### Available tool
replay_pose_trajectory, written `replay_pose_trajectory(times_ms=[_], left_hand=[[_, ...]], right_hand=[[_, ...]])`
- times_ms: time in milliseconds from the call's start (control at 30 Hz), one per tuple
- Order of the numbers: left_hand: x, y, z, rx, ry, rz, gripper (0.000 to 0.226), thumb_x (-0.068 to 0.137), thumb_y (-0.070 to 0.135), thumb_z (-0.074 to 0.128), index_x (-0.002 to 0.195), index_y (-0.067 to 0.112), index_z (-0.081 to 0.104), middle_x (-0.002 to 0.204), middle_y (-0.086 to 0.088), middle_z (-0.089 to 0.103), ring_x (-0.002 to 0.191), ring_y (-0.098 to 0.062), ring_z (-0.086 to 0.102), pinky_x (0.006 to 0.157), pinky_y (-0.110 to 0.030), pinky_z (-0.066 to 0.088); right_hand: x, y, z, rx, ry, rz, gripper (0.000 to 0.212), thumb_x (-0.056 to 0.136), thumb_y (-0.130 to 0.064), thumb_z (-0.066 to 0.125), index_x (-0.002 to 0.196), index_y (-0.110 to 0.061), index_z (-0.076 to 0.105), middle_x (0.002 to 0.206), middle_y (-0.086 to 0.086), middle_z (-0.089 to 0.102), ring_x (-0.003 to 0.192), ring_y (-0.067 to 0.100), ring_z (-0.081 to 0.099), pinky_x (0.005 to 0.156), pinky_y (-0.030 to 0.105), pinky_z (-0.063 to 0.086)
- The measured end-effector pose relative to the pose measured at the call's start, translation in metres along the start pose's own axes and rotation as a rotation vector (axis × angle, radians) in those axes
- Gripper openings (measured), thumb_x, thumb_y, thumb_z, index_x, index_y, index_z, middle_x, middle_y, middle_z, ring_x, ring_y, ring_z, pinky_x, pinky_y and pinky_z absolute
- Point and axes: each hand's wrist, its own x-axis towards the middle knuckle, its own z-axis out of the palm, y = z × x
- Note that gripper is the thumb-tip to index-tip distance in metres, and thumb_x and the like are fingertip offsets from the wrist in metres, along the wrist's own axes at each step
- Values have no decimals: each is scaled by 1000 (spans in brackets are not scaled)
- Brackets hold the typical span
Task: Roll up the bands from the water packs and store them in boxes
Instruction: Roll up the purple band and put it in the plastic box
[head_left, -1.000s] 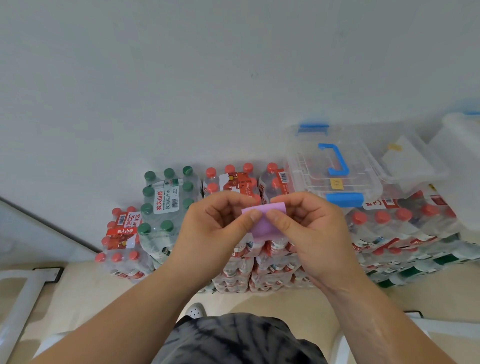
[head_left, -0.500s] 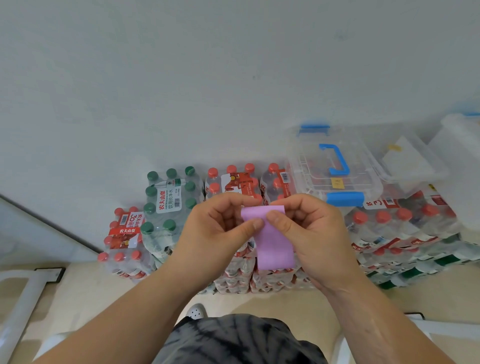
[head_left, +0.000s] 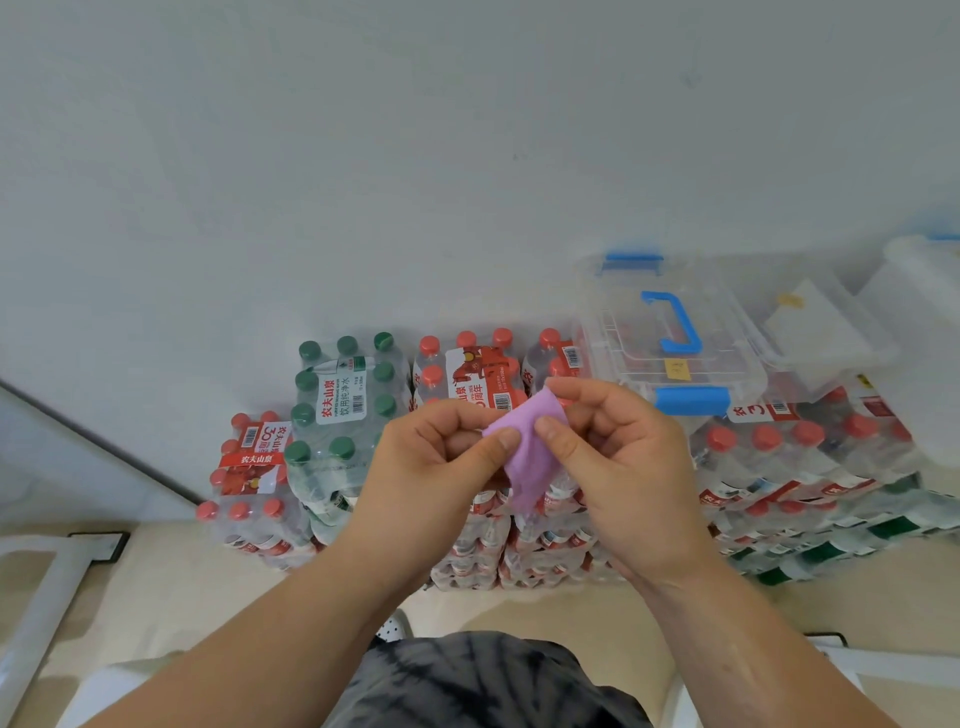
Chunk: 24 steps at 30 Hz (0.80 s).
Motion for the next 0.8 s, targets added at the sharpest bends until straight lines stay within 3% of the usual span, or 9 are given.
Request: replay_pose_trajectory(times_ms=[100, 233, 400, 533, 667, 800], left_hand=[[-1, -1, 1, -47, 10, -12, 20, 75, 26, 74, 90, 14, 77, 81, -33, 69, 73, -34, 70, 70, -39, 59], [0, 0, 4, -165, 11, -68, 15, 74, 22, 72, 84, 12, 76, 85, -27, 72, 78, -32, 70, 77, -50, 60], [3, 4, 6, -240, -40, -124, 15, 74, 20, 71, 84, 12, 78, 88, -22, 74, 80, -31, 70, 76, -45, 57], [5, 4, 4, -275, -78, -175, 11, 78, 16, 77, 87, 9, 77, 88, -19, 74, 79, -29, 68, 72, -41, 55], [7, 4, 1, -245, -109, -188, 12, 79, 17, 74, 89, 11, 78, 90, -20, 74, 82, -31, 69, 75, -45, 56], [9, 11, -1, -67, -126, -68, 14, 75, 13, 77, 89, 16, 77, 85, -14, 75, 78, -23, 71, 69, -30, 58]], right_hand=[[-1, 0, -2, -8, -21, -30, 30, 87, -4, 73, 105, -27, 71, 83, 12, 70, 75, 21, 69, 71, 30, 61], [0, -1, -5, -31, -53, -55, 31, 86, -2, 73, 107, -24, 69, 78, 7, 68, 71, 11, 65, 71, 28, 59], [5, -3, -13, -13, -93, -61, 41, 86, 2, 72, 116, -25, 66, 72, 1, 65, 71, 8, 64, 74, 21, 55], [10, -4, -19, -38, -158, -35, 46, 85, 1, 73, 114, -35, 68, 81, 12, 67, 78, 17, 66, 79, 25, 58], [12, -6, -21, -106, -163, -10, 32, 85, -3, 74, 104, -28, 72, 90, 7, 74, 84, 26, 69, 74, 29, 61], [9, -4, -17, -59, -127, 39, 26, 85, -2, 73, 101, -23, 73, 87, 4, 76, 76, 14, 70, 68, 22, 58]])
